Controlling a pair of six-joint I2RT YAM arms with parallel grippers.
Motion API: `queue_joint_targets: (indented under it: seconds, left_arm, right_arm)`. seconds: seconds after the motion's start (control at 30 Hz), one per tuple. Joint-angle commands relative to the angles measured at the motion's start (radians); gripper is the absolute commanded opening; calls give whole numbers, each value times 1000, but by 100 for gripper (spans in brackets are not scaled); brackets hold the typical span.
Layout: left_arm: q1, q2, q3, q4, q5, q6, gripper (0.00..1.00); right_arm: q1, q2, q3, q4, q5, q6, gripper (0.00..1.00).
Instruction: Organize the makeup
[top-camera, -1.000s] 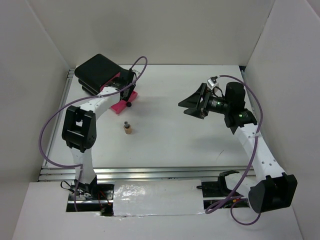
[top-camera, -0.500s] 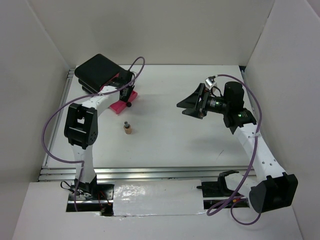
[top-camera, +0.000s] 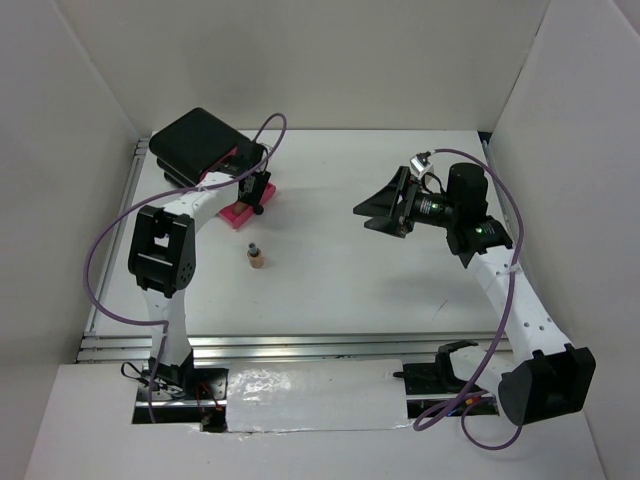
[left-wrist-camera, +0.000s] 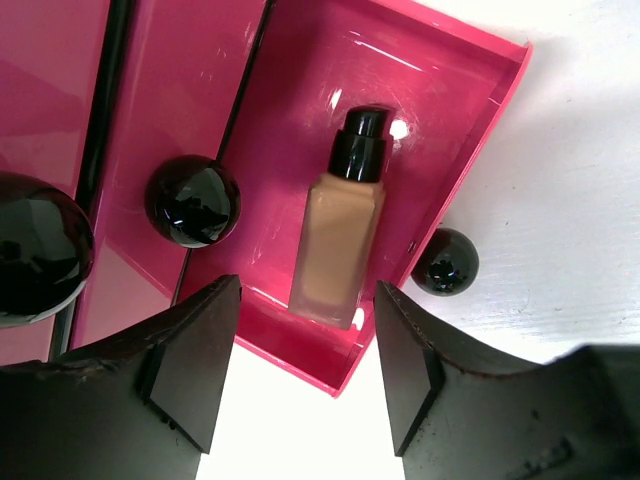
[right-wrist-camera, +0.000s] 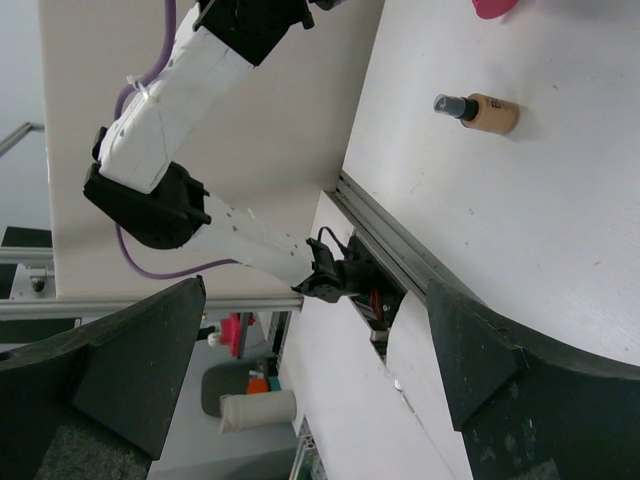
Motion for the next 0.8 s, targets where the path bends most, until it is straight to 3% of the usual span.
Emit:
queue_joint_targets:
  seconds: [0.0, 0.17, 0.27, 0.3, 0.47, 0.6, 0.77]
  left_arm:
    - [7, -2, 12, 20, -3, -27, 68]
    - [4, -66, 80, -17, 55, -73, 69]
    - [4, -150, 169, -88, 53, -163, 75]
    - [4, -164, 195, -121, 49, -203, 84]
    - [3, -256, 289, -418, 32, -436, 99]
    - [-2, -396, 148, -505, 49, -595, 99]
    - [3, -626, -29, -574, -14, -834, 99]
  right_arm:
    - [10, -2, 48, 15, -5, -10, 100]
    - [19, 19, 57, -13, 19, -48, 100]
    - [34, 35, 65, -60, 76, -90, 100]
    - [43, 42, 75, -77, 101, -104, 100]
    - [129, 99, 152, -267, 309, -268, 100]
    - [333, 218, 247, -372, 568, -406, 100]
    - [545, 302, 233, -234, 699, -493, 100]
